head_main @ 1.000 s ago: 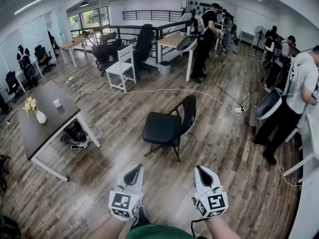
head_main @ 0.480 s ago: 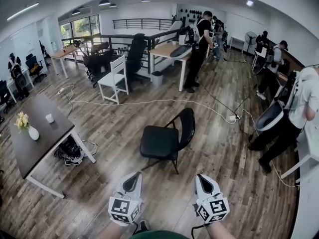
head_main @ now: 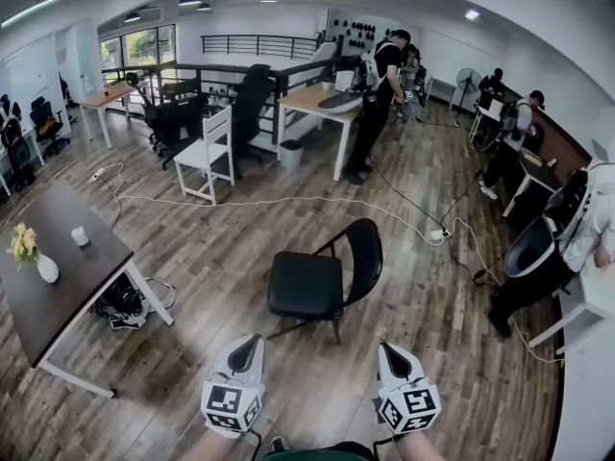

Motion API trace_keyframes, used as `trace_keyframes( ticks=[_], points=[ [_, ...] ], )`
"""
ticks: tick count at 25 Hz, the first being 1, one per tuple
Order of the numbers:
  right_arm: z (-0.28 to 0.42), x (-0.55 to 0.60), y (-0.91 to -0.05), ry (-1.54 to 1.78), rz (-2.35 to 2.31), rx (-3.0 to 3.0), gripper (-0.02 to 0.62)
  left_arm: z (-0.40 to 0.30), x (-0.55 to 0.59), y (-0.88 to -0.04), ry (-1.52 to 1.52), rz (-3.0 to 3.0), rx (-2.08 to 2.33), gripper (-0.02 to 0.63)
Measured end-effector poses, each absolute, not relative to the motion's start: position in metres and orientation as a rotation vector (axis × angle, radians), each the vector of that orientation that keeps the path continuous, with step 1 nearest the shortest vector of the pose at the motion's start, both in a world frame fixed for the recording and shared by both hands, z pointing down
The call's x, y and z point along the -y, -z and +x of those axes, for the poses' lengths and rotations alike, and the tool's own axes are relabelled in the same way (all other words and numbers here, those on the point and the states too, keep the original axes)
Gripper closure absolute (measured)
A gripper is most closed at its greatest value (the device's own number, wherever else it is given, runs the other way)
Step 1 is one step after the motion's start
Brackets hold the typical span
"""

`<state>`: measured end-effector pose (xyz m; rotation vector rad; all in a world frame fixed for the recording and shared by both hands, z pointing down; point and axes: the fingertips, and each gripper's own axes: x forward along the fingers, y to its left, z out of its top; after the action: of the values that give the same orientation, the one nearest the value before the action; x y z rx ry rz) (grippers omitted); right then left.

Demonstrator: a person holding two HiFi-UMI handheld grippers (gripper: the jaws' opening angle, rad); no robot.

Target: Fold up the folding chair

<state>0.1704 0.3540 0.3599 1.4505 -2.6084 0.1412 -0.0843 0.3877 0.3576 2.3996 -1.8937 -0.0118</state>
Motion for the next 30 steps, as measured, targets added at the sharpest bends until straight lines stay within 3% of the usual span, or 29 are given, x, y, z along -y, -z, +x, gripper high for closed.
trace_keyframes(
  ticks=[14, 30],
  points=[
    [0.136, -0.278, -0.391, -0.228, 1.402, 2.596, 0.592, -0.130, -0.324, -0.392, -0.014, 2.295, 1.906, 0.594],
    [0.187, -0.129, -0.410, -0.335, 1.287, 2.688, 0.592, -0.080, -0.210, -0.385, -0.088, 2.198, 2.022, 0.594]
  ],
)
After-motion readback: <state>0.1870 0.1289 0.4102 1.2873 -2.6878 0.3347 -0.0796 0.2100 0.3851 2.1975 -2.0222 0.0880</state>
